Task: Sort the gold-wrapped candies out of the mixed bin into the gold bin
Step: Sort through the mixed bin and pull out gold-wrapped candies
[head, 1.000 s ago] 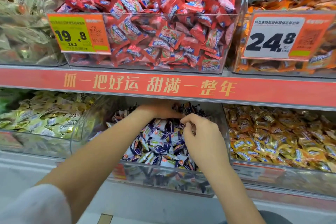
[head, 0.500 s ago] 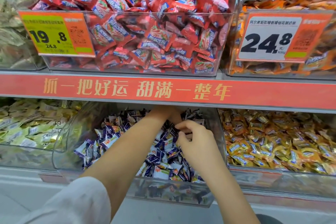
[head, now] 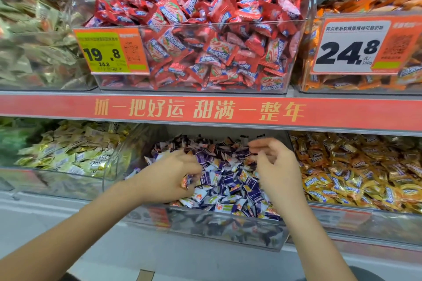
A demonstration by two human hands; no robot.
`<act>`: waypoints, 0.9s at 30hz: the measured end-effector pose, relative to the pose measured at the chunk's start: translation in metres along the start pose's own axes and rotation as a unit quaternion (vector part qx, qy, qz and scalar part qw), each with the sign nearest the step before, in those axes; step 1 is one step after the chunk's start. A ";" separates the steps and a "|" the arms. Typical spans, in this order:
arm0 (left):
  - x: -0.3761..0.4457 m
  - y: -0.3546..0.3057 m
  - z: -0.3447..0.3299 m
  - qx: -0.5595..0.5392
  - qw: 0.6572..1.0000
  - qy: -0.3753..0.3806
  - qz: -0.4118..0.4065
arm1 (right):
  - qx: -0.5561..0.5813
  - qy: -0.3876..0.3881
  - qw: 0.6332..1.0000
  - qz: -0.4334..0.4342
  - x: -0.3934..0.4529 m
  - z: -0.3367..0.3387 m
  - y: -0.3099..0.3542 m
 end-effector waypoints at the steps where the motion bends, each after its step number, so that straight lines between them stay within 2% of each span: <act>1: -0.005 0.007 -0.001 0.000 1.000 -0.018 0.014 | 0.000 0.000 1.000 -0.001 -0.001 0.000 0.001; 5: -0.011 0.017 -0.005 0.060 0.995 -0.040 0.063 | 0.023 -0.009 1.000 -0.015 -0.001 0.001 0.004; 8: -0.014 0.013 0.007 -0.010 0.995 -0.047 0.089 | 0.047 -0.011 0.998 -0.031 0.001 0.001 0.004; 11: 0.007 -0.014 0.020 -0.030 0.997 -0.066 0.034 | 0.106 -0.003 0.993 -0.058 0.004 0.003 0.003; 14: 0.056 -0.066 -0.007 -0.020 0.992 0.046 -0.114 | 0.274 0.000 0.956 -0.103 0.009 0.010 0.004; 17: 0.095 -0.100 -0.042 -0.027 0.974 0.172 -0.145 | 0.419 -0.010 0.899 -0.128 0.011 0.015 0.002; 19: 0.106 -0.101 -0.053 -0.006 0.968 0.208 -0.142 | 0.394 -0.022 0.909 -0.132 0.013 0.017 -0.001; 23: 0.099 -0.088 -0.053 0.118 0.947 0.239 -0.181 | 0.324 -0.026 0.936 -0.133 0.015 0.014 -0.003; 27: 0.091 -0.054 -0.036 0.163 0.938 0.271 -0.145 | 0.295 -0.013 0.946 -0.137 0.015 0.010 -0.004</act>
Point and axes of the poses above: each hand's wrist, its own x-axis towards the middle knuckle, its own z-axis out of the back of the hand, y = z × x, the point moved 5 cm from there along x, towards the middle knuckle, and after that the axes turned 1 degree about z, right-handed, at the moved point
